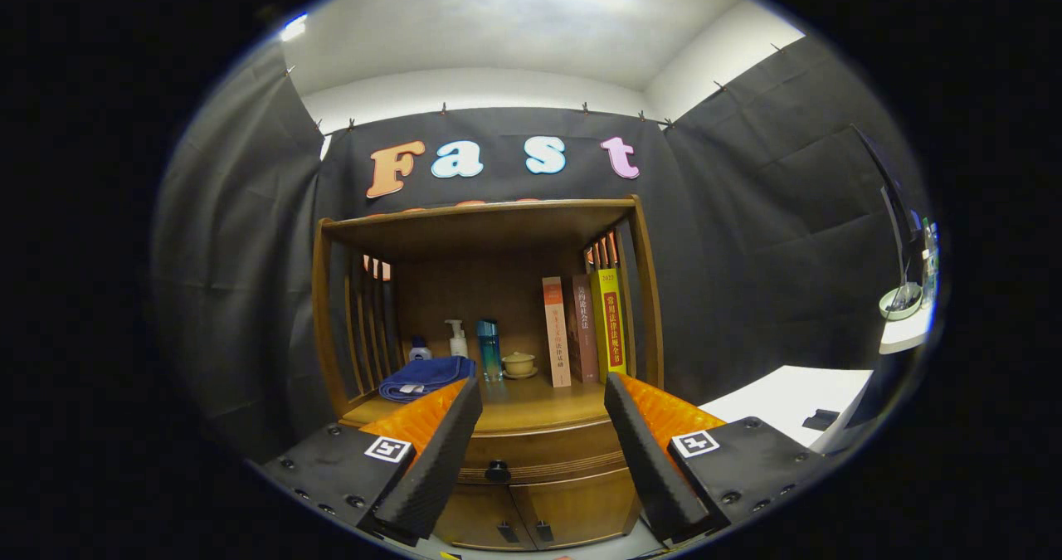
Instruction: Pull open the drawer, take out the items inside it, and place them on the countertop above the cabinet.
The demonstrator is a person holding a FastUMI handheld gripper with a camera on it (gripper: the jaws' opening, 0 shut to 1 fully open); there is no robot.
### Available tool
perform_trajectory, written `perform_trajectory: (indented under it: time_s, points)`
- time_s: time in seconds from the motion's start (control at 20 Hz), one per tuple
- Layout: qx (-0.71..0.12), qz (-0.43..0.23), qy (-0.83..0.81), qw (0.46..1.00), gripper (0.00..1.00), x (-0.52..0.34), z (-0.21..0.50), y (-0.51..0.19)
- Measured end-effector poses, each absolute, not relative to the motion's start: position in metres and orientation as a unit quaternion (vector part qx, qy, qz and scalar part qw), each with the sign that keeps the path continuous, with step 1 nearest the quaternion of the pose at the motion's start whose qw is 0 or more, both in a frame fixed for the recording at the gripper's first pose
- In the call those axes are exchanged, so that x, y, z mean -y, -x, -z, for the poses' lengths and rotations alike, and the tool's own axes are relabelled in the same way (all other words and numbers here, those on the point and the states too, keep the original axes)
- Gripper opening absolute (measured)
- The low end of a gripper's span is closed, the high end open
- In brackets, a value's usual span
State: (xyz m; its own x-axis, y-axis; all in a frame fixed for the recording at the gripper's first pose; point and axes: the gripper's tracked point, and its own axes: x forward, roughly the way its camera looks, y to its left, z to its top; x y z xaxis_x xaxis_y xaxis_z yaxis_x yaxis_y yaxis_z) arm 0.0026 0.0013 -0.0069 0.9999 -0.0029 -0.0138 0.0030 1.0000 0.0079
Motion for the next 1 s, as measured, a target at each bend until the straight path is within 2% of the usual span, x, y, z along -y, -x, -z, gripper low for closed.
perform_trajectory:
  time_s: [0.4, 0.6, 1.0]
  points:
    - [-0.005, -0.007, -0.006, 1.000, 0.98, -0.007, 0.018, -0.006]
    - [-0.008, -0.023, 0.000, 1.000, 0.98, -0.021, 0.048, -0.022]
    - [-0.097, -0.075, -0.018, 0.992, 0.98, -0.075, 0.221, -0.046]
